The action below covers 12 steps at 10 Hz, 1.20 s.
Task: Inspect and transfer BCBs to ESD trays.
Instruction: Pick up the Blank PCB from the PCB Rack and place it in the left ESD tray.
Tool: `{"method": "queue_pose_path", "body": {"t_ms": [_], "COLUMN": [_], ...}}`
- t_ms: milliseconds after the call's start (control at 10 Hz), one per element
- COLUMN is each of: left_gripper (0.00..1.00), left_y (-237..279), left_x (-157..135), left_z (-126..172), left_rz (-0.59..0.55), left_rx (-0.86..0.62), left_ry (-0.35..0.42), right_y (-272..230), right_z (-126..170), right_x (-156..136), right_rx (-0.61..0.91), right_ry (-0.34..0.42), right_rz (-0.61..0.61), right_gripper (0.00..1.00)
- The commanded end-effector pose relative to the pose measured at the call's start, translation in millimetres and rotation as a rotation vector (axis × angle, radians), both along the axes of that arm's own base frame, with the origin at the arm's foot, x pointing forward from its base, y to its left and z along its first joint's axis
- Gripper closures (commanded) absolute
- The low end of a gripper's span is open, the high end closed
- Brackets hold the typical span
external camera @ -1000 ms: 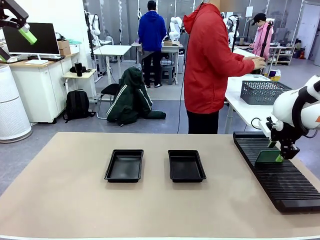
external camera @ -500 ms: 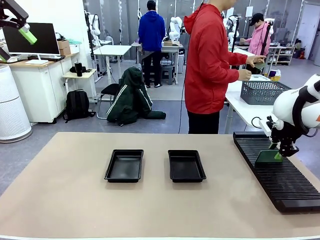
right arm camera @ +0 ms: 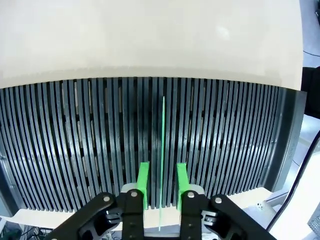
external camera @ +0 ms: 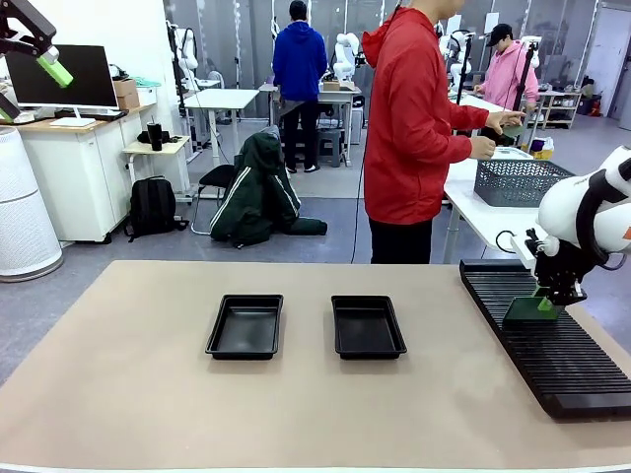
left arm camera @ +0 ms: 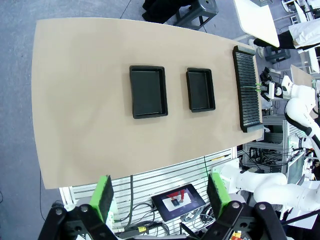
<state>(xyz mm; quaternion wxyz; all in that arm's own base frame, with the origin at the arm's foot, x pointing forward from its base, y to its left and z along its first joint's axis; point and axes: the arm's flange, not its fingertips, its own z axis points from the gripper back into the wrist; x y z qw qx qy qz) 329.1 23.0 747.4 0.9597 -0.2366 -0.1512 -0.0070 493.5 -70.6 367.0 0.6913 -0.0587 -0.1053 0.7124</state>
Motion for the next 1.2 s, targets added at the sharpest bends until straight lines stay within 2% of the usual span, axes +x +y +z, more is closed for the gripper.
{"method": "queue_pose_path", "body": {"t_ms": [0,400,1100], "left_gripper": [0.0,0.0,0.0], "left_y": [-0.5,-0.5,-0.5], "left_x": [-1.1,-1.1,-1.1], "left_z": [-1.9,-1.9,-1.9], "left_rz": [0.001,0.001,0.001], "left_rx": [0.0,0.0,0.0], "left_ry": [0.001,0.001,0.001], "right_y": [-1.7,-2.2,-0.7], "right_z": [-3.4,-4.1,-3.0], "right_x": [4.8,5.8,1.1], "right_rx": [-0.013,-0.014,-0.001], "right_ry": [0.001,0.011,0.006], "right_rz": [-0.002,-0.003,-0.001], "right_gripper": [0.8,0.99,1.0]}}
